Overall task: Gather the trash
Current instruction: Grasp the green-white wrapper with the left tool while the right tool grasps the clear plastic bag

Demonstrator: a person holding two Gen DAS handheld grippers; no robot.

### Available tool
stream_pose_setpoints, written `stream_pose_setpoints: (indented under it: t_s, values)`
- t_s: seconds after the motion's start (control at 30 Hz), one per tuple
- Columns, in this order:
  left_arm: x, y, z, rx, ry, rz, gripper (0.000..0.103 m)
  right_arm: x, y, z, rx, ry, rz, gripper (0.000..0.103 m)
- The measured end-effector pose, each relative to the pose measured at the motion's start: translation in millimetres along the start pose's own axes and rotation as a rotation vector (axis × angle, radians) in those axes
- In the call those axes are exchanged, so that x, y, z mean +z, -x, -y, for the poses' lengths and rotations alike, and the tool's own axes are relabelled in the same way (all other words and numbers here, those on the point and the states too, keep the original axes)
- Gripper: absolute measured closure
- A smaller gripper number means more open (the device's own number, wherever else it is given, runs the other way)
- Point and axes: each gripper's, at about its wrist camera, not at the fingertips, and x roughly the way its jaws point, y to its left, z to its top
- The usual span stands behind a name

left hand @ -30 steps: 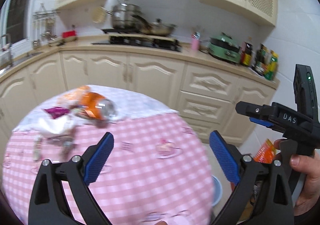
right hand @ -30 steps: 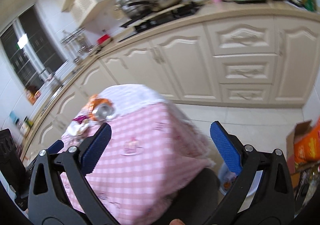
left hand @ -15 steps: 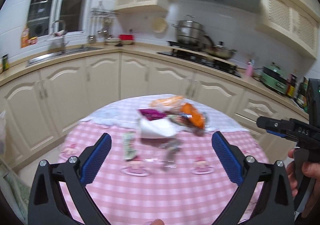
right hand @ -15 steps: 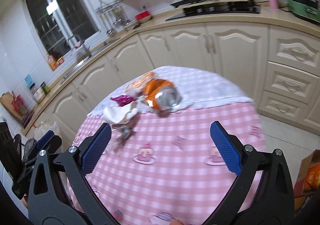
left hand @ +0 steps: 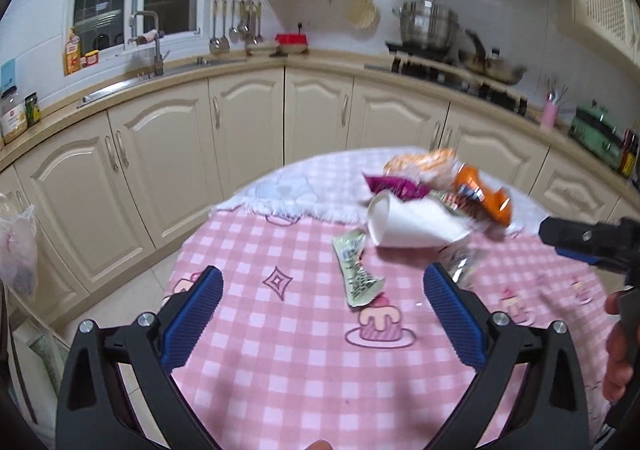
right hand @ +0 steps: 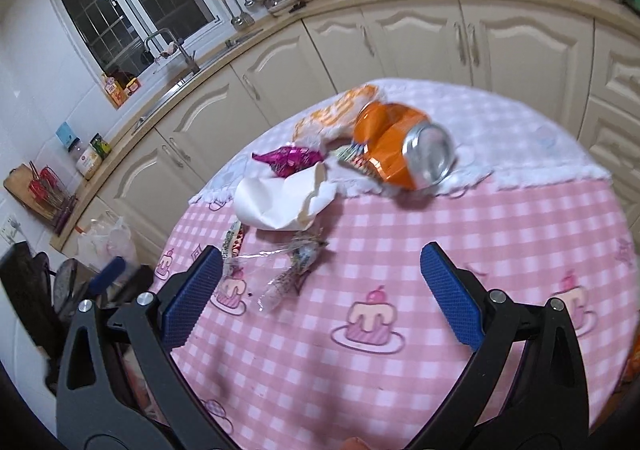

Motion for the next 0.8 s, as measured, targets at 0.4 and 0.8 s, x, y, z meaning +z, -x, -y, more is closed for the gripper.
stream_pose_setpoints:
  t_s: [0.4,0.8]
  values:
    - [5,-89,15,-0.063,-0.078,-0.222,0.051,8,-31,-3,-0.004,0.002,-0.044,0.006]
    - [-8,-66,4,-0.122,-0.051,-0.192,0.087,-14,-74,-19,-0.053,0.121,-0.120,0.065]
